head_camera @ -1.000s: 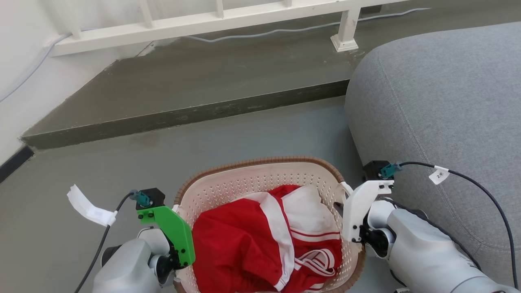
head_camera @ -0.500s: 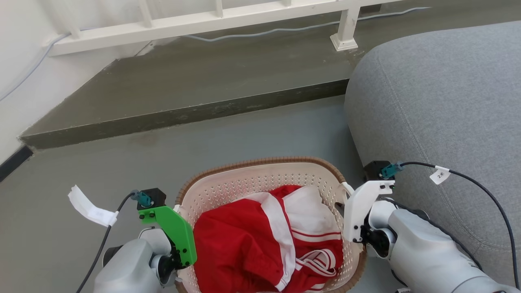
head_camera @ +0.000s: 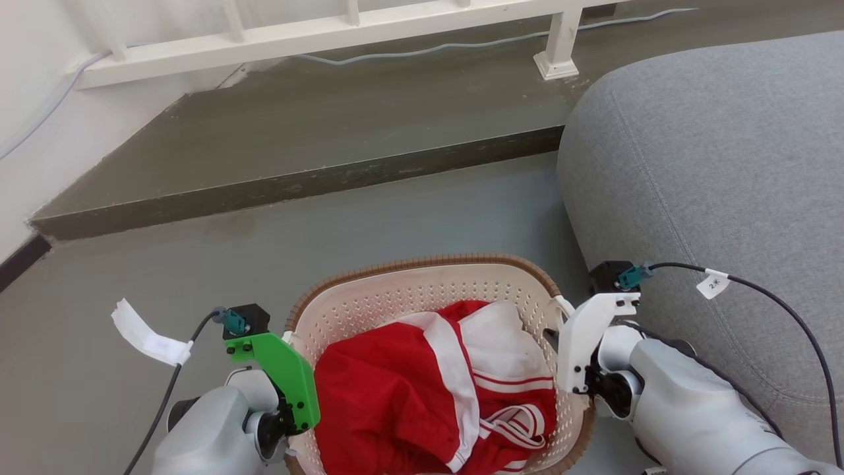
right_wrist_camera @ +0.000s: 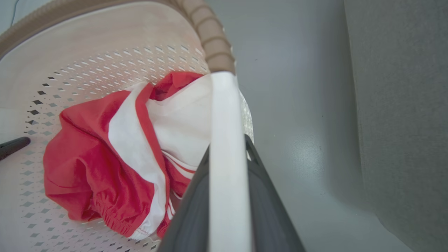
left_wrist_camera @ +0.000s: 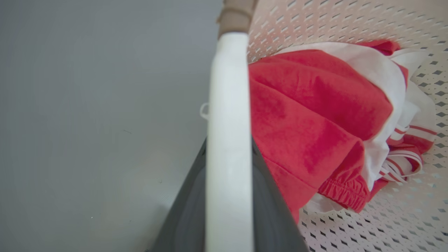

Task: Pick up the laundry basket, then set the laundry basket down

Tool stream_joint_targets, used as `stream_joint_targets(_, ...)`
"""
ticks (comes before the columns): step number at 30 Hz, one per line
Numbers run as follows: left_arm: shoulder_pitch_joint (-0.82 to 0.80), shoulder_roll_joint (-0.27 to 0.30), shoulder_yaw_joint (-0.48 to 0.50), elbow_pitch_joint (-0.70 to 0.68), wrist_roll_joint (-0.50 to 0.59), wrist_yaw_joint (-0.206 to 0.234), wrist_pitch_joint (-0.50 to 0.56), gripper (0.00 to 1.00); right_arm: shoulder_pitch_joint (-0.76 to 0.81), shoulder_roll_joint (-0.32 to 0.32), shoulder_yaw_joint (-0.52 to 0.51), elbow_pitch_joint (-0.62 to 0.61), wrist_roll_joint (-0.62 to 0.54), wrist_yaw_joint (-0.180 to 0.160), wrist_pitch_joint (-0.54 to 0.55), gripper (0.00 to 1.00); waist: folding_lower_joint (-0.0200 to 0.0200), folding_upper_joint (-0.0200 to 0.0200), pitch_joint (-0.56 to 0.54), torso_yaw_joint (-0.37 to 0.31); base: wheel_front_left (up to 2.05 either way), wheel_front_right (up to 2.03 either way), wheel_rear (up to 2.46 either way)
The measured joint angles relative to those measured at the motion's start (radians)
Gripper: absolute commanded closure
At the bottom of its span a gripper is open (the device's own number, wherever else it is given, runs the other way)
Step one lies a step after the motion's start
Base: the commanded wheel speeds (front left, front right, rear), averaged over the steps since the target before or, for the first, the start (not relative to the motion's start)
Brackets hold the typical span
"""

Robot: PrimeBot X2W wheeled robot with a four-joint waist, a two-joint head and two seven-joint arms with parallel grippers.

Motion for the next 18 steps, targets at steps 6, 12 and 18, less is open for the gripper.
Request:
stream_joint_targets(6,0.0,0.001,-0.003,-0.002,-0.001,0.002,0.0,1.0,-0.001,-0.001,0.006,0.0,0.006,0.0,-0.001,1.0,0.0,0.0,0.0,0.0,0.0,0.0,0.0)
stream_joint_targets(12,0.0,0.001,-0.008,-0.008,-0.002,0.009,0.0,1.0,-0.002,-0.001,0.01,0.0,0.008,0.0,-0.001,1.0,0.0,0.0,0.0,0.0,0.0,0.0,0.0)
stream_joint_targets(18,0.0,0.003,-0.017,-0.015,-0.004,0.01,0.0,1.0,-0.003,-0.003,0.014,0.0,0.015,-0.004,-0.001,1.0,0.0,0.0,0.001,-0.001,0.0,0.0,0.0)
